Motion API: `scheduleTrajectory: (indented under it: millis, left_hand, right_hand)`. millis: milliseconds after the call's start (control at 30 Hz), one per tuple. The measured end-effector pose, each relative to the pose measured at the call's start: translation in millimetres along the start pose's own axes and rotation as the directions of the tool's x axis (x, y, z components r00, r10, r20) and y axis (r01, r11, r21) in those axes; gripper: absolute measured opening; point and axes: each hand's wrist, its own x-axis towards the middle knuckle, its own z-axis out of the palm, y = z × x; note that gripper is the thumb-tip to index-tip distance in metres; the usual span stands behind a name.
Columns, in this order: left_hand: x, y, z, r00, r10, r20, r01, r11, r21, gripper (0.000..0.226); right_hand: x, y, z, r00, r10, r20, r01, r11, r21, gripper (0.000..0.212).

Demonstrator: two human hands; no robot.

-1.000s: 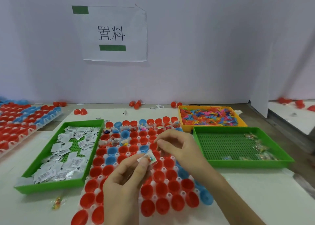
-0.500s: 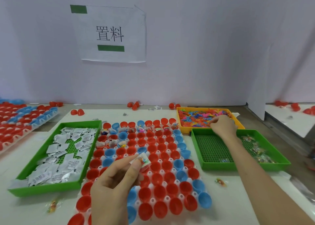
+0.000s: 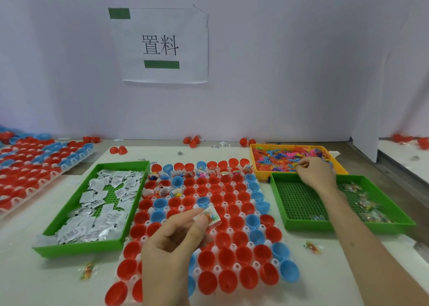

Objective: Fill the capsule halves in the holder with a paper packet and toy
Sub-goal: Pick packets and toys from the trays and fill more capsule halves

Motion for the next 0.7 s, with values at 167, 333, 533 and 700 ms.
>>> scheduleTrajectory:
  millis: [167, 333, 533, 700]
  left_hand:
    - [-1.0, 3.2, 2.4, 1.0, -0.001, 0.002, 0.001, 1.0, -0.01, 0.019]
    - [-3.5, 2.4, 4.1, 1.0, 0.005, 0.016, -0.004, 1.0, -0.005, 0.025]
    - [-3.8, 2.0, 2.0, 1.0, -0.006, 0.019, 0.006, 1.0, -0.006, 0.025]
    - [-3.3, 3.0, -0.5, 1.0, -0.011, 0.016, 0.012, 1.0, -0.023, 0.025]
  right_hand:
    - [-1.8, -0.8, -4.7, 0.995, -0.046, -0.091, 0.065, 0.975, 0.212, 0.011]
    - [-3.7, 0.4, -8.5, 0.977, -0.071, -0.201, 0.124, 0.957, 0.263, 0.007]
    - [-5.1, 0.9, -9.0, 0.924, -0.109, -0.368, 0.252, 0.895, 0.368, 0.01]
    - [-2.5, 2.7, -8.9, 0.908, -0.067, -0.414, 0.259, 0.866, 0.428, 0.008]
